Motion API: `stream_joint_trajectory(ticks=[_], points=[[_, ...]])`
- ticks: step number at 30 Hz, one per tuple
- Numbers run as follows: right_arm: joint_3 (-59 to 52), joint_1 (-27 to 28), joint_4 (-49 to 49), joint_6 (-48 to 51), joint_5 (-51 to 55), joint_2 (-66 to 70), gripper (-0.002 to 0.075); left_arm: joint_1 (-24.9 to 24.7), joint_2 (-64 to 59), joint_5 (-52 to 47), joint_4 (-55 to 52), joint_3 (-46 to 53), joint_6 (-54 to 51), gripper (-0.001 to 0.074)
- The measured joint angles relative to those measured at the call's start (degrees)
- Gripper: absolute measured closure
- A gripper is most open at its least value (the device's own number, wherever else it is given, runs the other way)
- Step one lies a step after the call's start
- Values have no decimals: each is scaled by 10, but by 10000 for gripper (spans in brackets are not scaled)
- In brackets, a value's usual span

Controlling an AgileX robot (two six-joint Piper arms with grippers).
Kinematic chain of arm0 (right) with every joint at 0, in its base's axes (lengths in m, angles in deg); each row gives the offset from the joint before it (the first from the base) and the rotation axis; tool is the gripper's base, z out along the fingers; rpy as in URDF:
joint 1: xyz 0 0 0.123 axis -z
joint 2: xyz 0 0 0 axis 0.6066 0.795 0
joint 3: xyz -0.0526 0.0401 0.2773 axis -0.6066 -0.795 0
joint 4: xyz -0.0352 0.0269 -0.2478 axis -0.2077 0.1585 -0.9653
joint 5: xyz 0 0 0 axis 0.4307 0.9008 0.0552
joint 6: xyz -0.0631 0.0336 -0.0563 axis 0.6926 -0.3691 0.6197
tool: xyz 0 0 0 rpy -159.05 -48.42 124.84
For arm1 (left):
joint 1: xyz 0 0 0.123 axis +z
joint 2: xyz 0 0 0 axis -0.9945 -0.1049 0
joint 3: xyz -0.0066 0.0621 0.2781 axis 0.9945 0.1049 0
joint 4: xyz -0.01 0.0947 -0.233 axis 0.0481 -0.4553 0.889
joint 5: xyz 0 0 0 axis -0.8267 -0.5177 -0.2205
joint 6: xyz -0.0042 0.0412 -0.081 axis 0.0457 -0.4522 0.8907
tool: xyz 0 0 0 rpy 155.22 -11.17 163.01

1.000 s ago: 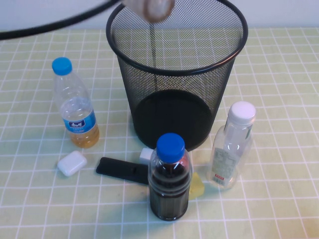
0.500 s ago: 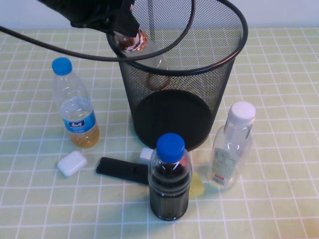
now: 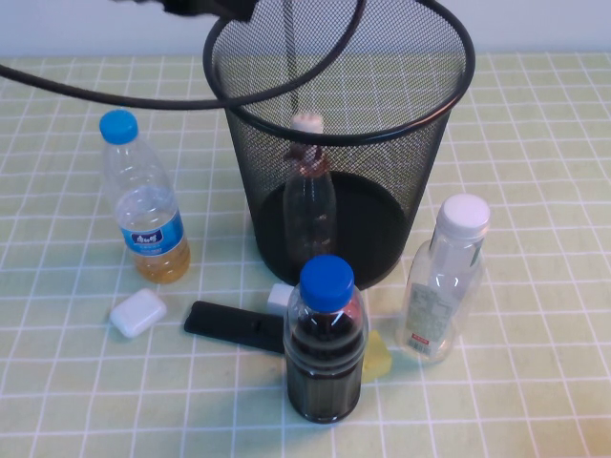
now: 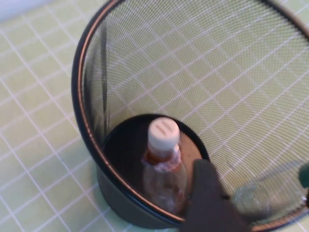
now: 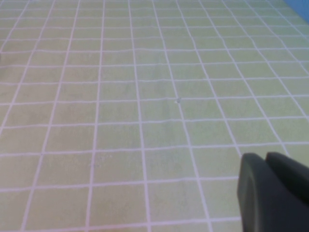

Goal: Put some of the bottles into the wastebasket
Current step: Pick up a bottle from the table with right arm

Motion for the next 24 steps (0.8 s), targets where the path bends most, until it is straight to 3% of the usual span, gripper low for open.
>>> stream_joint_trajectory(ticks=[2, 5, 8, 12, 16, 21, 24], points=[[0, 0, -18, 0, 0, 0, 734, 0, 21, -15, -1, -11, -6, 423], [0, 0, -48, 0, 0, 0, 734, 0, 59, -35, -6, -17, -10, 625], [0, 0, -59, 0, 0, 0, 734, 0, 96, -42, -27, -18, -10, 701], [-1, 0, -58, 0, -14, 0, 734, 0, 152, -46, -53, -3, -10, 727], [-1, 0, -55, -7, -108, 0, 734, 0, 234, -46, -63, 48, -10, 731], [-1, 0, -23, -49, -270, 0, 734, 0, 354, -2, -63, 183, -18, 733], [-1, 0, -17, -56, -377, 0, 735, 0, 438, 78, -62, 310, -20, 733]])
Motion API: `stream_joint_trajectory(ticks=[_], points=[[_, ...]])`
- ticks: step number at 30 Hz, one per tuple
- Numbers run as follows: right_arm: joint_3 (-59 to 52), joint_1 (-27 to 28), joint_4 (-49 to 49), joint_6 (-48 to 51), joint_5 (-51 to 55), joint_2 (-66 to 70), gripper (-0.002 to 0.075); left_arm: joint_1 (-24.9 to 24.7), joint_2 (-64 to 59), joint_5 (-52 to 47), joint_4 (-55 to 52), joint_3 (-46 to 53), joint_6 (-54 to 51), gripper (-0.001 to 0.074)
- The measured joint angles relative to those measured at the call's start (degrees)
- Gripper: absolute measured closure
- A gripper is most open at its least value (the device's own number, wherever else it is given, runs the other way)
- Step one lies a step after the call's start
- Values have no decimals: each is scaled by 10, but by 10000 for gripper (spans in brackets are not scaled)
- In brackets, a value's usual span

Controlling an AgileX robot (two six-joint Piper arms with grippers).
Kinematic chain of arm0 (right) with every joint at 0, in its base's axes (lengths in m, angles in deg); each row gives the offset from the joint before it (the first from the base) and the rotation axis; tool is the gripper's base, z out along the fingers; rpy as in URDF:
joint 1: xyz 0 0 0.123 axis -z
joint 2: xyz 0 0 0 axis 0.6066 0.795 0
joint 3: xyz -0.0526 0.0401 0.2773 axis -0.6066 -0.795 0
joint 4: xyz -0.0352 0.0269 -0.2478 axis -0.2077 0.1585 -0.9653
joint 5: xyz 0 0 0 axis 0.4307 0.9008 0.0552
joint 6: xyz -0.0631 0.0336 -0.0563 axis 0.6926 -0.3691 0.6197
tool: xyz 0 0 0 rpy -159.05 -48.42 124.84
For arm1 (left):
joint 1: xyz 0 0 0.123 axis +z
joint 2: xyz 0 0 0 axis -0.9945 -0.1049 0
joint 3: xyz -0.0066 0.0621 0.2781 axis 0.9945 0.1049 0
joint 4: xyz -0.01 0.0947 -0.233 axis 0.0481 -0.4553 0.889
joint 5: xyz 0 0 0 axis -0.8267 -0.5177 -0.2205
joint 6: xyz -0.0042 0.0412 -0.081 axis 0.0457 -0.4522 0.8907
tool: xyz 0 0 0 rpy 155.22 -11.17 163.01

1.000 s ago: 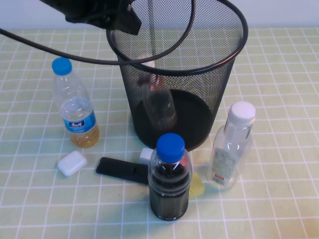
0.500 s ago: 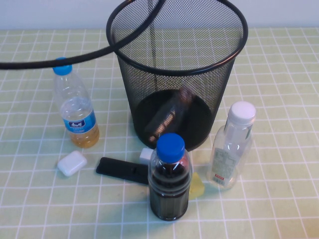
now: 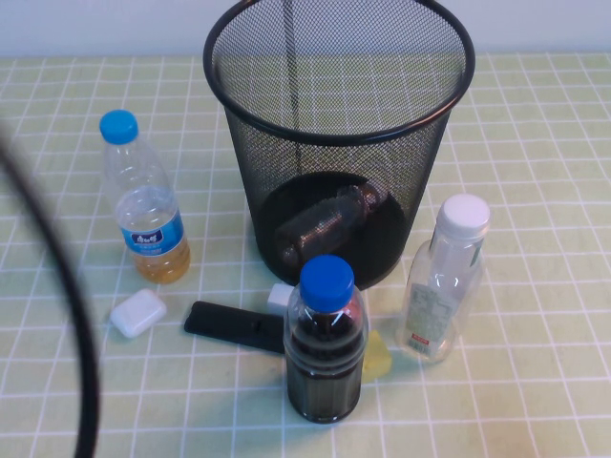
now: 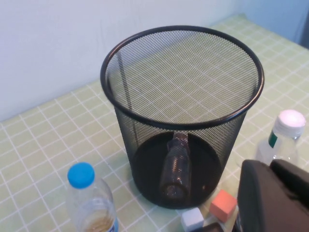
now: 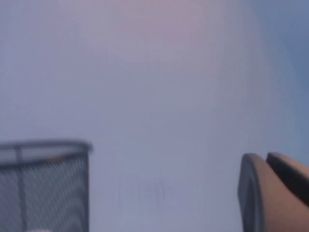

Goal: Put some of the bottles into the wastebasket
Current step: Pick up a bottle from the table with right arm

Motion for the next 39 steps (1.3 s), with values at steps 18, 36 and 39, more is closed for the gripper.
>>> stream_joint_trajectory(ticks=[18, 36, 39], points=[[398, 0, 4, -57, 259, 220, 735, 0, 399, 406, 93, 579, 6, 734], [548, -192, 109, 144, 546, 486, 735, 0, 402, 491, 100, 614, 4, 734], [589, -233, 109, 151, 572, 523, 735, 0, 402, 491, 100, 614, 4, 734]])
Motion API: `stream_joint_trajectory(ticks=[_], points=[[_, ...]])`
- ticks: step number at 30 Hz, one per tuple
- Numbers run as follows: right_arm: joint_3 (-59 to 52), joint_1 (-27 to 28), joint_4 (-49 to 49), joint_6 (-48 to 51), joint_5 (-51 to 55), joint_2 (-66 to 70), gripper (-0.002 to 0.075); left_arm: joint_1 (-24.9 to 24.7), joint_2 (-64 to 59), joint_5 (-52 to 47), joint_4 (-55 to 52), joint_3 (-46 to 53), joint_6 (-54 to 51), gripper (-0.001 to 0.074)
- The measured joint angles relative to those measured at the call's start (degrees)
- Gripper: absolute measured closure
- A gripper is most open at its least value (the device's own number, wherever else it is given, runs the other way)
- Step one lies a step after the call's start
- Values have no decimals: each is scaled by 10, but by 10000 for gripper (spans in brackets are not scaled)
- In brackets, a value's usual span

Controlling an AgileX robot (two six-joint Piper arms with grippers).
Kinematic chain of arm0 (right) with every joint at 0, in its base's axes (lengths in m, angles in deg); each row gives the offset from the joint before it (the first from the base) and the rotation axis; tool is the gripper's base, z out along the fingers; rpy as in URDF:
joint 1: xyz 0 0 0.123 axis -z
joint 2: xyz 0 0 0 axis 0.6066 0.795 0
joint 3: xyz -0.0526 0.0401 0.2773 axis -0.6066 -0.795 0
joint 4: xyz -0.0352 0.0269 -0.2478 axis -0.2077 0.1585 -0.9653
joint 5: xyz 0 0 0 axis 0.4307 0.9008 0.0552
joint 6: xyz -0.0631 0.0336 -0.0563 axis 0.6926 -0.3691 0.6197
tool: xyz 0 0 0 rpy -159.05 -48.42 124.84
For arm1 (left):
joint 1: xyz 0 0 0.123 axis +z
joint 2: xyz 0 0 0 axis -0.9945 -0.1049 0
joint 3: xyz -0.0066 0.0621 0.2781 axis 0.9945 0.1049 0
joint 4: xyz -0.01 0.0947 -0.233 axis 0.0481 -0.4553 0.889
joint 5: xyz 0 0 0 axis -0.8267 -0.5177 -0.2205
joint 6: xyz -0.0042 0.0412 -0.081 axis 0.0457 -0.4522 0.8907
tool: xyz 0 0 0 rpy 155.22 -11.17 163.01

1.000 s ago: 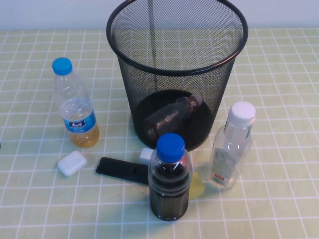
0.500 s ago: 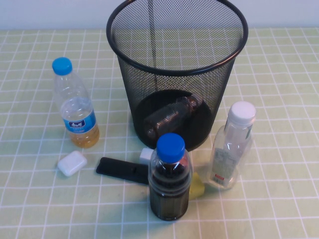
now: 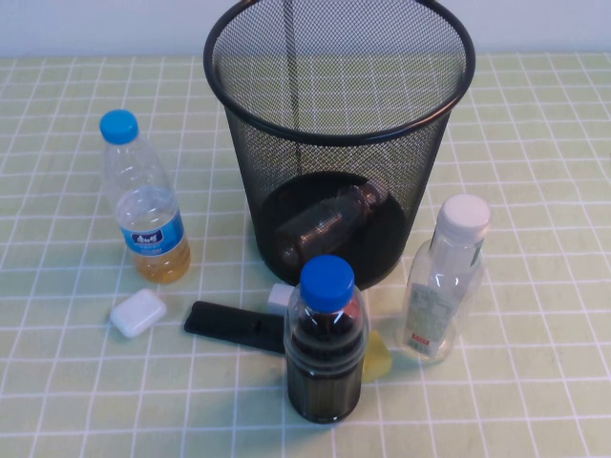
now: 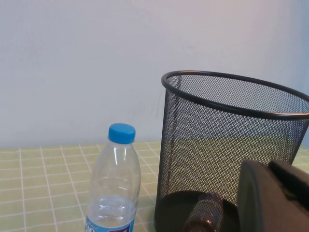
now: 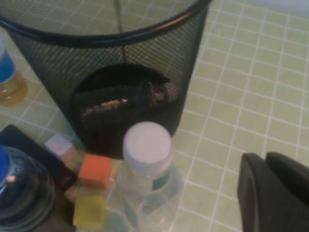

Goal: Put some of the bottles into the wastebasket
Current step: Pick up a bottle from the table with right arm

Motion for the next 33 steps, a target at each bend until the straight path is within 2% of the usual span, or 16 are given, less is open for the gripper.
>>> stream_joint_trajectory(ticks=[6, 12, 16, 21, 25, 29, 33], points=[[38, -38, 22, 4, 13, 60, 736, 0, 0, 8, -8, 11, 0, 734], [39, -44, 55, 7, 16, 83, 736, 0, -9, 57, -164, 44, 0, 734], [56, -44, 75, 30, 40, 87, 735, 0, -11, 111, -196, 76, -1, 734], [109, -45, 120, 68, 108, 124, 724, 0, -11, 98, -221, 103, -1, 734], [154, -45, 133, 76, 147, 162, 650, 0, 4, 81, -253, 106, -1, 734], [192, -49, 141, 77, 170, 194, 525, 7, 30, 82, -274, 108, -1, 734], [206, -77, 111, 75, 178, 221, 405, 24, 37, 85, -279, 118, -1, 734]])
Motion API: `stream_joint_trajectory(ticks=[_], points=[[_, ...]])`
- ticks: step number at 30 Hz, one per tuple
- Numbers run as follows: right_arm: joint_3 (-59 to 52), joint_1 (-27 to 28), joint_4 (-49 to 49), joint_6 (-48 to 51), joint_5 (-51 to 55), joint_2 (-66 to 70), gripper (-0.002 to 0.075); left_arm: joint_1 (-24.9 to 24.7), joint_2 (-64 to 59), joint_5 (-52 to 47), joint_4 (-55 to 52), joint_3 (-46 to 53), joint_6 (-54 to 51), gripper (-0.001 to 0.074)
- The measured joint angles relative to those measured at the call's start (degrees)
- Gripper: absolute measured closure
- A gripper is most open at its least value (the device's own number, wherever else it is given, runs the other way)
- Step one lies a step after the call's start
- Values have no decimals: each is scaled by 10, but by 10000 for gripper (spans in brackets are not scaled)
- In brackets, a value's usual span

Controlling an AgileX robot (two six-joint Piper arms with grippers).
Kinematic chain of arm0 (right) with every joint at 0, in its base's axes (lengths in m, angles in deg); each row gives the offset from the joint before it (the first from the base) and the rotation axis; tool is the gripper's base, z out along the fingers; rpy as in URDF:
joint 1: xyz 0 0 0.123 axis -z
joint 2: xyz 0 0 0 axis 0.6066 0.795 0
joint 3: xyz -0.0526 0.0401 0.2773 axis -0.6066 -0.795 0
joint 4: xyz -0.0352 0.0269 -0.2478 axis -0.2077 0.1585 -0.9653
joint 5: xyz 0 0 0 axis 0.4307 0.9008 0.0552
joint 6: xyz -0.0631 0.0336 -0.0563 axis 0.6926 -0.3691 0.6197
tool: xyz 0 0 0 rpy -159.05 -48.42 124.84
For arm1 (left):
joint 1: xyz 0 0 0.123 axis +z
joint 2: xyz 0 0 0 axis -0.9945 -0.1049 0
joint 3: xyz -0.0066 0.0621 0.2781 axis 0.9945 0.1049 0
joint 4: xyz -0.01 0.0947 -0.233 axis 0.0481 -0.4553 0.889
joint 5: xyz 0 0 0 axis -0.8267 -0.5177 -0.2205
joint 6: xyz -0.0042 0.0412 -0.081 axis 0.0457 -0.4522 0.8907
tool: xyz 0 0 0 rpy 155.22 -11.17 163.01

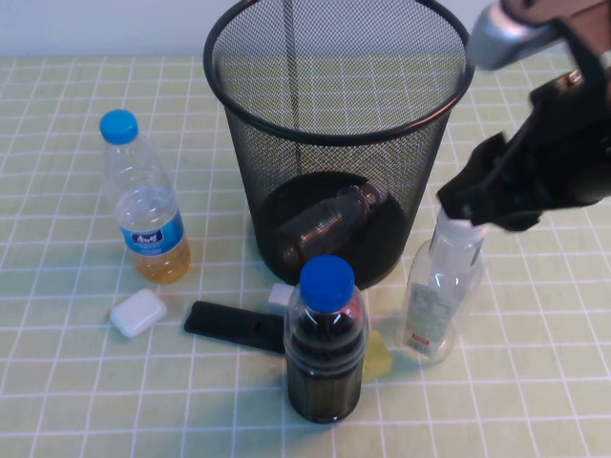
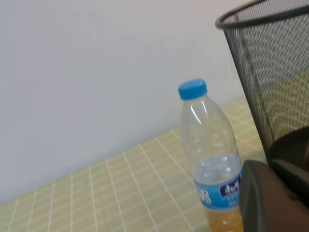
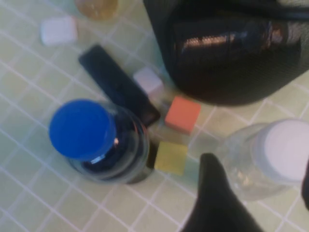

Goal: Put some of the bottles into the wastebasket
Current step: Pick up a bottle from the table with right arm

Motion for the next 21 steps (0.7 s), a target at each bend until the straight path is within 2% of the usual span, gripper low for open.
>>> stream_joint_trajectory(ticks=[5, 9, 12, 18, 21], points=[[0, -35, -63, -54, 18, 29, 336, 2, 0, -13, 0, 7, 0, 734], [0, -41, -120, -122, 34, 32, 306, 4, 1, -8, 11, 7, 0, 734], [0, -41, -152, -149, 38, 32, 298, 4, 1, -7, 35, 7, 0, 734], [0, -41, -154, -192, 33, 40, 295, 5, 1, -7, 124, 15, 0, 734], [0, -41, -152, -210, 29, 50, 295, 12, 19, -12, 121, 24, 0, 734]])
